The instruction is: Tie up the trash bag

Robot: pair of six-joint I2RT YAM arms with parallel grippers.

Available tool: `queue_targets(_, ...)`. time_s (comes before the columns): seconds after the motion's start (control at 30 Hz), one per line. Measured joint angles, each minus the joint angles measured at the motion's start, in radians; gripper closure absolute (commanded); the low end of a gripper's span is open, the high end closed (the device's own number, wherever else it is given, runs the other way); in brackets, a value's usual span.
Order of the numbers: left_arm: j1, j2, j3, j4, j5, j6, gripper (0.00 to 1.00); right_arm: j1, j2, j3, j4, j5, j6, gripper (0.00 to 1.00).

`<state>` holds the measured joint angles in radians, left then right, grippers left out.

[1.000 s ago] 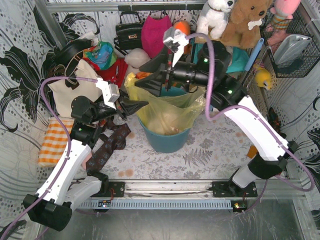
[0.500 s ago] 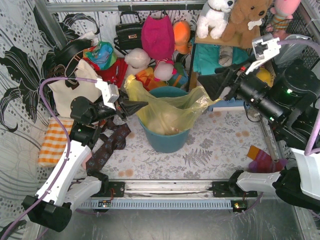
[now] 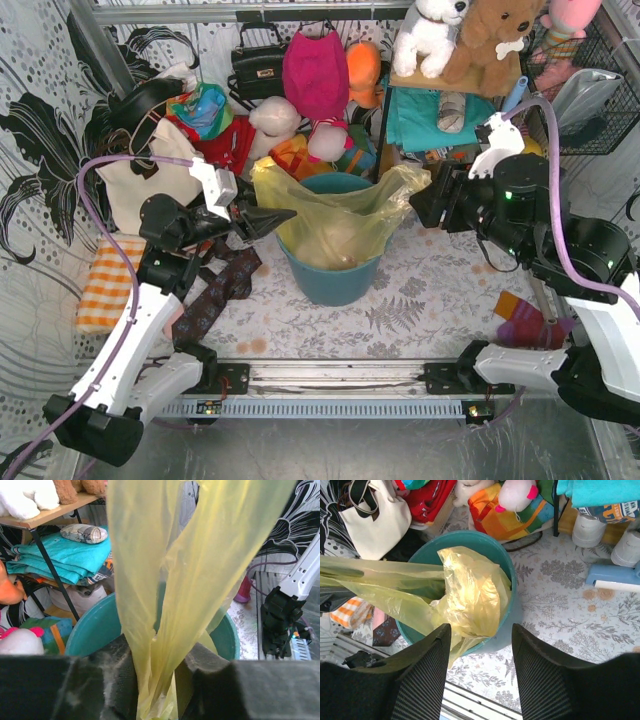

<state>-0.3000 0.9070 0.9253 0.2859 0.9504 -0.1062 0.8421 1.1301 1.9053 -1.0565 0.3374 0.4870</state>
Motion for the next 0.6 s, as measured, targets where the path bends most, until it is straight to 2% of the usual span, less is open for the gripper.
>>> queue_targets(0.1,0.000,-0.005,0.003,-0.014,-0.007,0.006,0.41,0.000,-0.017,-0.024,0.023,-0.004,0.002,0.55)
queue_targets(0.17,0.000,-0.008,0.020,-0.041,-0.011,0.015,0.36,0.000,-0.017,-0.026,0.050,-0.012,-0.001,0.63)
queue_targets(0.27,0.000,-0.019,0.082,-0.120,-0.026,0.042,0.30,0.000,-0.008,-0.025,0.085,-0.029,-0.008,0.66)
queue_targets(0.3,0.000,-0.023,0.113,-0.145,-0.036,0.050,0.28,0.000,-0.003,-0.025,0.095,-0.032,-0.009,0.70)
queue_targets(0.4,0.000,-0.044,0.240,-0.234,-0.064,0.071,0.26,0.000,0.017,-0.012,0.109,-0.043,-0.020,0.95)
queue_targets(0.43,0.000,-0.047,0.299,-0.266,-0.074,0.078,0.24,0.000,0.025,-0.004,0.111,-0.046,-0.026,1.00)
queue_targets(0.6,0.000,-0.037,0.573,-0.333,-0.107,0.053,0.17,0.000,0.063,0.055,0.116,-0.070,-0.041,1.00)
